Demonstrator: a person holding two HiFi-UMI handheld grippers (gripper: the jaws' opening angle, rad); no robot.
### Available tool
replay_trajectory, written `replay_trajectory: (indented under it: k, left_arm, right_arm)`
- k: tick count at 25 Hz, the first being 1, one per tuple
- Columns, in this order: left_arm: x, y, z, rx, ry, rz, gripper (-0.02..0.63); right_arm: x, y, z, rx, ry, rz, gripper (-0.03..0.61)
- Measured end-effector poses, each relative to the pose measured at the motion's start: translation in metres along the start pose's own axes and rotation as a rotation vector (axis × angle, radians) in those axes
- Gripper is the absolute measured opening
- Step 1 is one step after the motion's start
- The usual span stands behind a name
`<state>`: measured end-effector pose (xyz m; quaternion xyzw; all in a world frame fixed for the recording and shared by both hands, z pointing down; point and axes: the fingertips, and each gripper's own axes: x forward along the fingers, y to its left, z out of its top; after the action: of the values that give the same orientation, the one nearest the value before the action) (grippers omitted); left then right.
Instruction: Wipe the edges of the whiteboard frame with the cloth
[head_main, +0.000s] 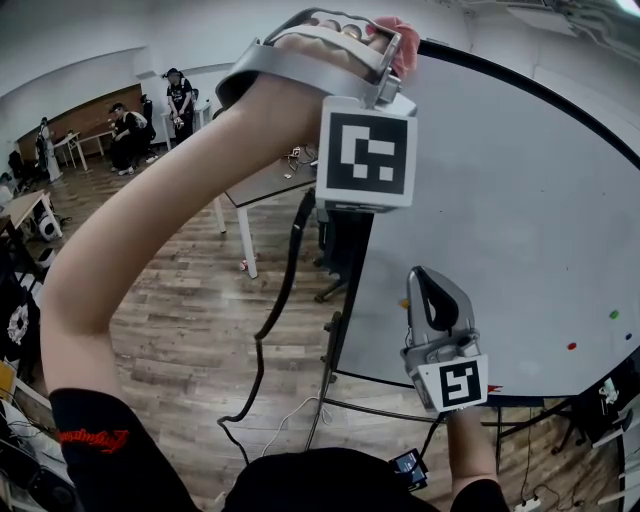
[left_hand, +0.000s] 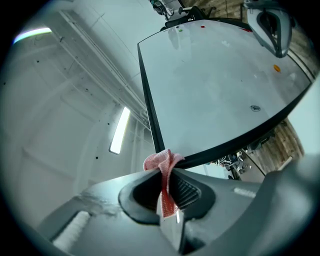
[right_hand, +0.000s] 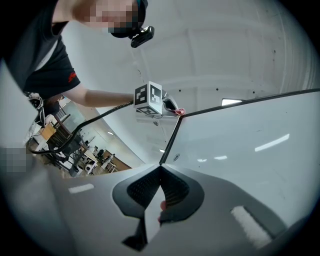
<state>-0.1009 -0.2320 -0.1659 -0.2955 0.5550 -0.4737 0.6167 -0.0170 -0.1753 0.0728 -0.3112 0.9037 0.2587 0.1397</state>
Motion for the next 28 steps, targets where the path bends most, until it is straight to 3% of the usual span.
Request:
replay_trajectory:
  k: [18, 28]
  left_arm:
    - [0.006, -0.020, 0.012, 0.011, -0.035, -0.008, 0.040]
    - [0.002, -0.031, 0.013, 0.014, -0.037, -0.049, 0.040]
  right_arm:
    - [-0.014, -0.003, -0.029, 0.043, 0.070, -0.035, 0.002]
    - [-0.019, 0.004, -0.033, 0.031, 0.071, -0.008, 0.002]
